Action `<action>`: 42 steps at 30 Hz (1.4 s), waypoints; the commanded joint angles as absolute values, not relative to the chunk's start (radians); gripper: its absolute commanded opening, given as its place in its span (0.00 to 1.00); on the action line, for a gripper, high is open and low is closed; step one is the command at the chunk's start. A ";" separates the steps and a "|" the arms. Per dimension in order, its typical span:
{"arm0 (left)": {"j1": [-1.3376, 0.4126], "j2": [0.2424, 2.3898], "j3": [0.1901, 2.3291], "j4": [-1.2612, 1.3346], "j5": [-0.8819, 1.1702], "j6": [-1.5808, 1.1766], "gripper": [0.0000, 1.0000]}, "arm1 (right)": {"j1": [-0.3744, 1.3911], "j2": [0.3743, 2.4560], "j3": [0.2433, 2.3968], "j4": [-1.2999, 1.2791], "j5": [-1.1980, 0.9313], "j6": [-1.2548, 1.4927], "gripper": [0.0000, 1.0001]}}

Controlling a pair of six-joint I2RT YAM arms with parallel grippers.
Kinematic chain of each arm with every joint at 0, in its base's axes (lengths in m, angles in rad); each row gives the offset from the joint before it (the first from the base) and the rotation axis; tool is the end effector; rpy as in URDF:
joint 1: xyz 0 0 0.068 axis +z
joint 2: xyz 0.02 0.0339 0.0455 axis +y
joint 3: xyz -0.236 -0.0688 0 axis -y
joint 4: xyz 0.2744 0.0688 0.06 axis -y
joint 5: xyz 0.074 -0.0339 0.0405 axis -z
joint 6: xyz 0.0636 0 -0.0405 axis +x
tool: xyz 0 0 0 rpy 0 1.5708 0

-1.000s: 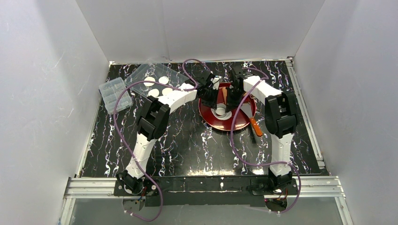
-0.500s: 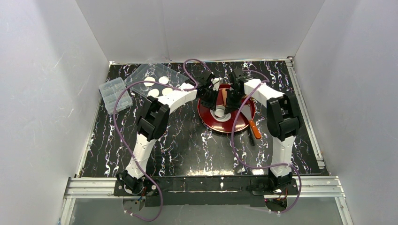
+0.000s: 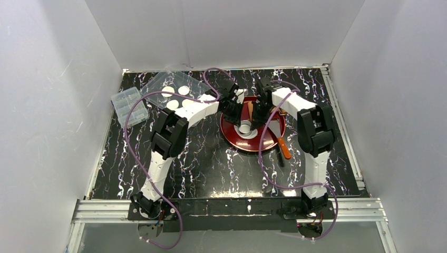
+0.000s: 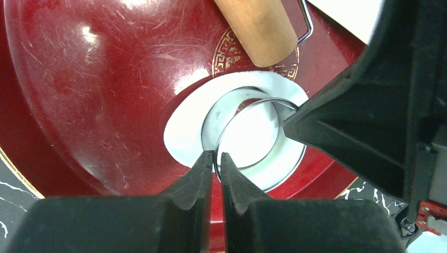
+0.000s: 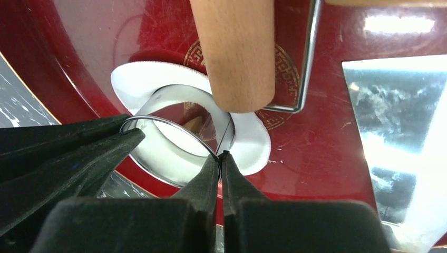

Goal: Roll out the dumpling wrappers from the dough

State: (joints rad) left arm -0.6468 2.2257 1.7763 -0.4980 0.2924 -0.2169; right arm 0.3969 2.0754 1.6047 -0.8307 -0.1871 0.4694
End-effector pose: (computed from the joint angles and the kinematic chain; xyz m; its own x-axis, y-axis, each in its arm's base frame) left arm 0.4005 -0.3254 0.1260 -0.7858 0.3352 -0.5198 0.5552 0.7525 -0.3542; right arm 0.4032 0.1818 0.1176 -0.9853 0.0689 -0.1563 0.0227 0.9596 0.2803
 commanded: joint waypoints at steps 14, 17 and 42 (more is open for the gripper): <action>-0.626 2.255 1.705 -0.800 0.300 -0.164 0.00 | 0.379 2.058 1.606 -0.784 -0.200 0.540 0.01; -0.629 2.240 1.651 -0.800 0.352 -0.167 0.00 | 0.374 2.052 1.599 -0.785 -0.178 0.548 0.01; -0.596 2.261 1.627 -0.810 0.306 -0.129 0.00 | 0.395 1.983 1.434 -0.726 -0.204 0.575 0.01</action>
State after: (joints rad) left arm -0.5941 2.1796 1.6894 -0.5613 0.4019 -0.1841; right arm 0.4217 2.0308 1.5177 -0.7818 -0.2893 0.5938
